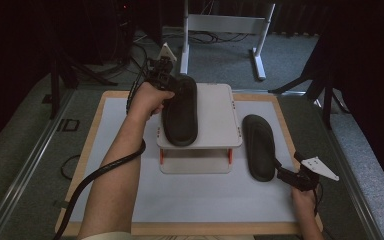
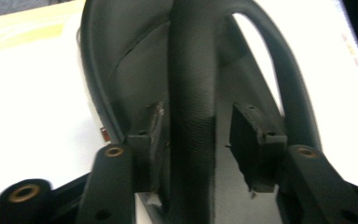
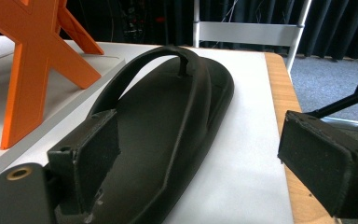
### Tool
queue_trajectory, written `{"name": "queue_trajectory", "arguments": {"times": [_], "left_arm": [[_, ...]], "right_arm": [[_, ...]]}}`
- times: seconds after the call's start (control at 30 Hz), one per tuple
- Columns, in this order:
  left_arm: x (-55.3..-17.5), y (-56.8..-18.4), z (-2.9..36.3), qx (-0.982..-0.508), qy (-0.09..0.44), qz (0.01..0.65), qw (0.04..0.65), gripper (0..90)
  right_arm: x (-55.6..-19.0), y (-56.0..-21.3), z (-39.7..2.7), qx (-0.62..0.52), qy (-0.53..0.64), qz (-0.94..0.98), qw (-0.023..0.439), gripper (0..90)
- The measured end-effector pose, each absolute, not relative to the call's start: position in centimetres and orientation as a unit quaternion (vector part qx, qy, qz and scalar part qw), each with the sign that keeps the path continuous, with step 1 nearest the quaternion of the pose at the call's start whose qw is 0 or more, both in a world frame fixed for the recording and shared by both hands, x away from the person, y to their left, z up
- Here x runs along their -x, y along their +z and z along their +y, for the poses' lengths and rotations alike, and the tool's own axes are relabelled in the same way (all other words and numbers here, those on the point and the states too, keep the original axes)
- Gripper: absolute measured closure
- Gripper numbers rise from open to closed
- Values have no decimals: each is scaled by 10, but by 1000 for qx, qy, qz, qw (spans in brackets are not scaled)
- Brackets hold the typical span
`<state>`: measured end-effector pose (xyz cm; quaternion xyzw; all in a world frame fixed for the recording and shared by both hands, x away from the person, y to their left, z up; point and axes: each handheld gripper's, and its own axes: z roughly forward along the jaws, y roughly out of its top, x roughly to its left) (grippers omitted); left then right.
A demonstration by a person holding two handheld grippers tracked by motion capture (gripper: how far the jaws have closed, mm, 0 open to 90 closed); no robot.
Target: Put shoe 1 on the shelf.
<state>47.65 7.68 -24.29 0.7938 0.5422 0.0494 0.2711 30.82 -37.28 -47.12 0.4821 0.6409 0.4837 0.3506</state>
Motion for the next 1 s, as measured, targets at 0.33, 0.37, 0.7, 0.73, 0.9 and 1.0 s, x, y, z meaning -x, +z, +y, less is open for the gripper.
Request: {"name": "queue_trajectory", "arguments": {"times": [0.33, 0.37, 0.7, 0.73, 0.9, 1.0], "left_arm": [[-465, -235, 87, -797, 63, 514, 311, 296], [-464, -235, 89, -797, 64, 509, 317, 269], [-450, -246, 104, -792, 100, 484, 357, 142], [-448, -247, 107, -793, 104, 481, 359, 142], [-443, -253, 119, -790, 112, 477, 368, 142], [-440, -257, 126, -786, 117, 481, 371, 142]], "right_arm": [[-308, -472, -372, -480, 481, 645, 350, 118], [-308, -472, -372, -479, 481, 645, 350, 119], [-309, -472, -371, -479, 477, 648, 351, 118], [-309, -472, -371, -479, 477, 648, 352, 118], [-309, -472, -371, -480, 476, 648, 351, 118], [-309, -473, -370, -479, 474, 651, 350, 119]]}}
